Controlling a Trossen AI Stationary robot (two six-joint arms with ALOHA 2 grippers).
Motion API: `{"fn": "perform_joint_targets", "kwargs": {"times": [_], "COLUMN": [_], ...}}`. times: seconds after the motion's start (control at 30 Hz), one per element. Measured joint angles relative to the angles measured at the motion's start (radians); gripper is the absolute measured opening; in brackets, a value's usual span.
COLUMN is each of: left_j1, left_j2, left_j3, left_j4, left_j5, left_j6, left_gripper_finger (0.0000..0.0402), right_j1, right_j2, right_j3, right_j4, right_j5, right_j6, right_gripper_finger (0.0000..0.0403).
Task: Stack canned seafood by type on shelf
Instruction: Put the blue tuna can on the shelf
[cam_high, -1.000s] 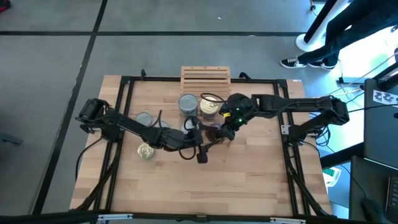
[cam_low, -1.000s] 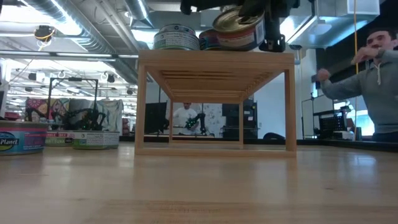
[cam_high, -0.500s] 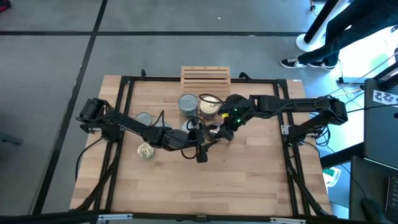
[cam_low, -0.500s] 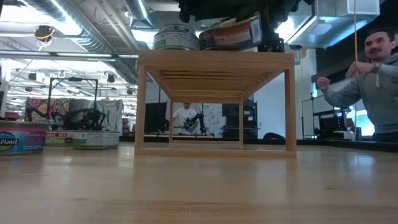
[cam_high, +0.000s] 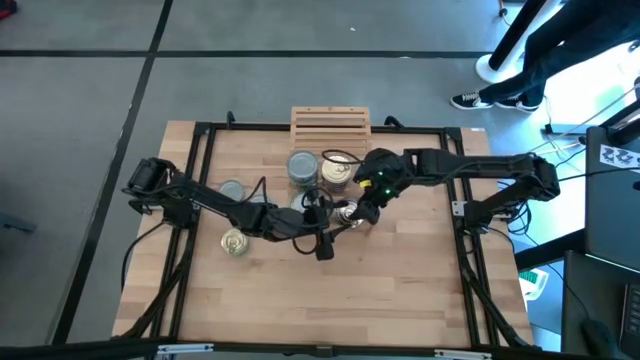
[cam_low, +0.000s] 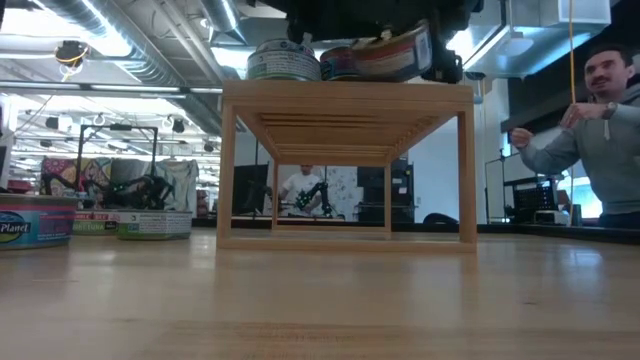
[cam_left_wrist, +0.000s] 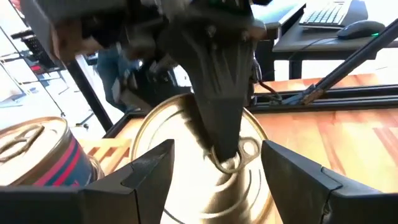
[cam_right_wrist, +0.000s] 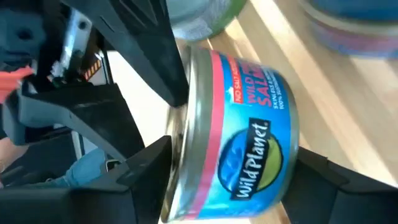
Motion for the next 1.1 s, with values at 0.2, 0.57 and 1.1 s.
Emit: {"fn": "perform_joint_targets", "kwargs": {"times": [0.2, 0.57, 1.1], "left_j1": [0.012, 0.012, 0.024], "left_j2": [-0.001, -0.001, -0.001], "left_j3": [0.0, 0.0, 0.006], "left_j4": [-0.026, -0.026, 0.018], "left_j5": [0.0, 0.003, 0.003], "left_j6": [-0.044, -0.029, 0.016], "left_gripper_finger": [0.0237, 0.0237, 0.0237], "right_j1": [-0.001, 0.0, 0.0], "right_j2": [0.0, -0.003, -0.002], "right_j3": [0.023, 0.027, 0.025], "right_j4": [-0.04, -0.152, -0.153], "right_j5": [0.014, 0.077, 0.077], "right_j6": [-0.004, -0.008, -0.106], "right_gripper_finger": [0.0257, 0.0257, 0.0257]}}
